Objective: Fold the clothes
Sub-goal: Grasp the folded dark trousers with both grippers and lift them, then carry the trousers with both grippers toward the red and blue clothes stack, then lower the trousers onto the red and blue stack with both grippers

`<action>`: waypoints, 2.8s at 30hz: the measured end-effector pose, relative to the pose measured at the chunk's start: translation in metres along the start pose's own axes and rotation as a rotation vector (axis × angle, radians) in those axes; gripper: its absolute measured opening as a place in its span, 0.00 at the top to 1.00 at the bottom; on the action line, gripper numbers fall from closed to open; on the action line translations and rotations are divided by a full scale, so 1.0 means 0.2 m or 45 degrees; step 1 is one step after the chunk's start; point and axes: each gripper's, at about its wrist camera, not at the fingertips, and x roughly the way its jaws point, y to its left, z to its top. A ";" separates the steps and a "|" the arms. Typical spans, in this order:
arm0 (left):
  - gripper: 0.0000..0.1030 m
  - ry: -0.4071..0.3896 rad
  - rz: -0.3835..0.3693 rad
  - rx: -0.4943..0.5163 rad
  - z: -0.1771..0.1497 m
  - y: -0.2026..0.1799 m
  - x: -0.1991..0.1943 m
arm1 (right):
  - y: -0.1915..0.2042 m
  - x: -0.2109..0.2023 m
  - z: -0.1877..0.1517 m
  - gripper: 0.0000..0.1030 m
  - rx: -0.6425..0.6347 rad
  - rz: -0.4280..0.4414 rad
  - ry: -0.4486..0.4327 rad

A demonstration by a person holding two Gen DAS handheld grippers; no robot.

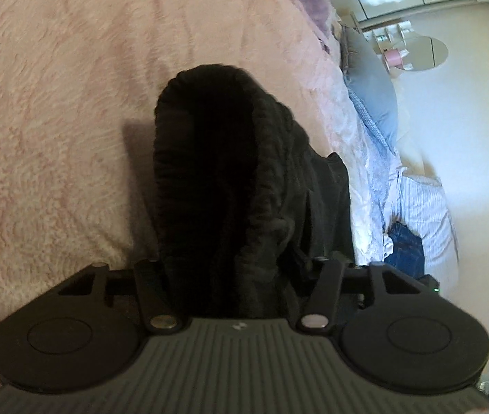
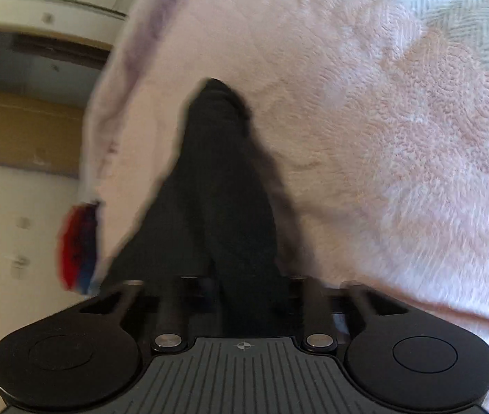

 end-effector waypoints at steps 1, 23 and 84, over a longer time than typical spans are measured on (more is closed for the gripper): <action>0.57 0.002 -0.013 0.005 0.00 -0.02 -0.01 | 0.02 -0.04 -0.01 0.80 -0.009 0.005 -0.003; 0.60 -0.372 0.078 0.115 0.51 -0.20 -1.23 | 1.08 0.32 0.07 0.80 -0.098 0.362 0.057; 0.71 -0.521 0.647 0.550 2.30 0.78 -2.50 | 2.95 2.30 -0.59 0.45 -0.806 -0.284 -0.355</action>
